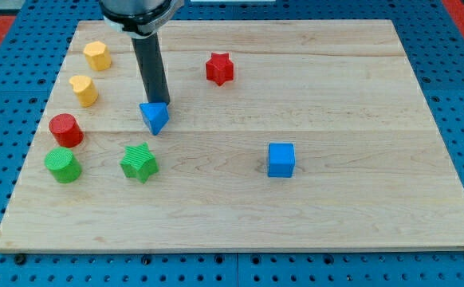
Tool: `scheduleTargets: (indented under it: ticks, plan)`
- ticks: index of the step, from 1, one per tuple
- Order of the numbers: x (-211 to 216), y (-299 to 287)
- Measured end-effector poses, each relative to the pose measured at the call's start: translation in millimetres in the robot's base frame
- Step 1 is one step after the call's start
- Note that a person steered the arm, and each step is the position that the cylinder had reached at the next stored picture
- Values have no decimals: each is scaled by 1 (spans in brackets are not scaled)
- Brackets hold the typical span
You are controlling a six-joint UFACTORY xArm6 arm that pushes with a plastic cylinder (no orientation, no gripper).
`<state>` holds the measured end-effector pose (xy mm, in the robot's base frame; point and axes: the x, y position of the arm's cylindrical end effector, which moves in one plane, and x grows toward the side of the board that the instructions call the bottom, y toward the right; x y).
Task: Slide the blue triangle in between the blue cube and green star
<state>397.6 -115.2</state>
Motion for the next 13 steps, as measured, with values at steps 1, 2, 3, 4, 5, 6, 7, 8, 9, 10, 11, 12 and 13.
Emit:
scheduleTargets:
  ticks: [1,2,3,4,5,6,7,8,9,10,11,12,13]
  plan:
    - [20,0]
    - [14,-29]
    - [28,-42]
    - [62,-44]
    - [62,2]
    - [35,15]
    - [37,58]
    - [55,87]
    - [76,83]
    - [56,88]
    - [-2,134]
    - [-35,143]
    - [-61,95]
